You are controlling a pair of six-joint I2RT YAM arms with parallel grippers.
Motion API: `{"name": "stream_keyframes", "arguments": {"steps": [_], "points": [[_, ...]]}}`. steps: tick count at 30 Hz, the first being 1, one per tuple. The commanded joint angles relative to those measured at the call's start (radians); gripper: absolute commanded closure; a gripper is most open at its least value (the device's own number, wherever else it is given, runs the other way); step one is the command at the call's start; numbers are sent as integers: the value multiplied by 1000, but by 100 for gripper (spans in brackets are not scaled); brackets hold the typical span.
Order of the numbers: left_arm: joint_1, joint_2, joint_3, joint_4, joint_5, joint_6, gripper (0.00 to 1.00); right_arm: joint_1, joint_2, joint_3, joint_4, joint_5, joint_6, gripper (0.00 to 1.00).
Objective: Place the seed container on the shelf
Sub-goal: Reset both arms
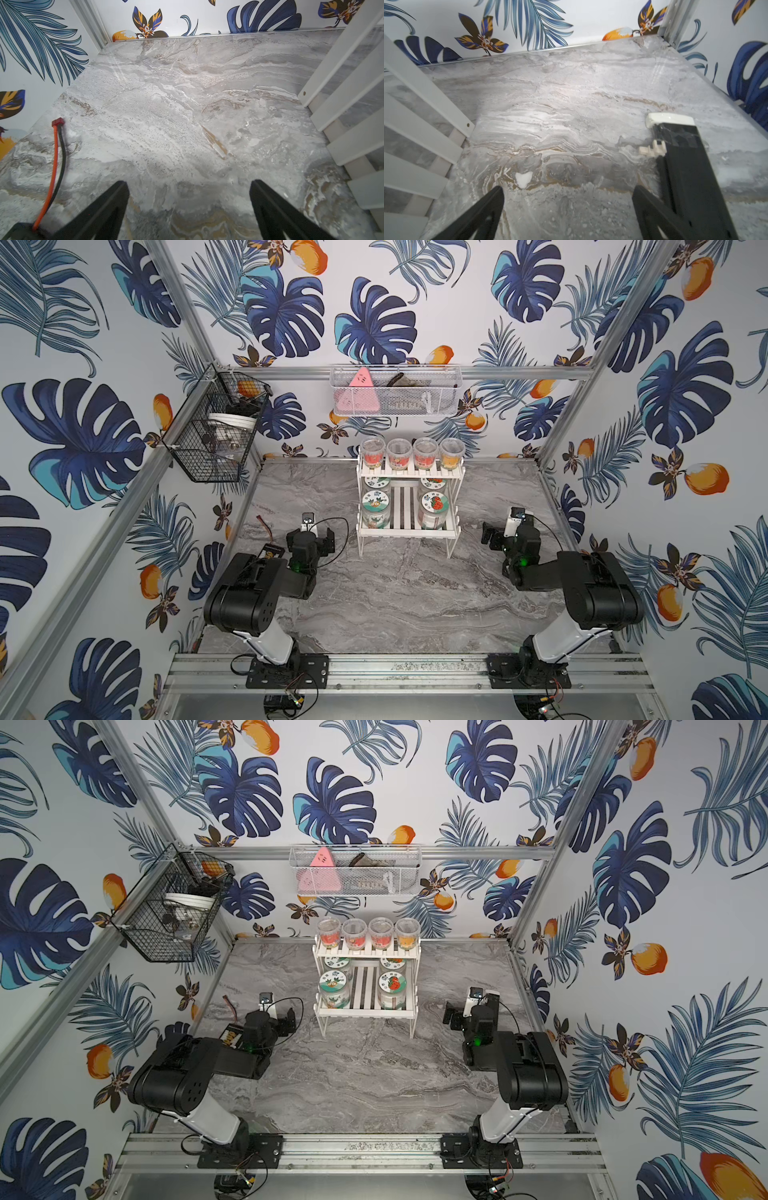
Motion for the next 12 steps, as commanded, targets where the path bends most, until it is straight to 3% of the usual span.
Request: {"name": "stream_keyframes", "arguments": {"steps": [1,12], "points": [[-12,1,8,32,-9,0,1,1,8,0,16,30,11,0],[-11,2,9,33,-6,-1,1,4,2,-1,6,36,10,0]]}}
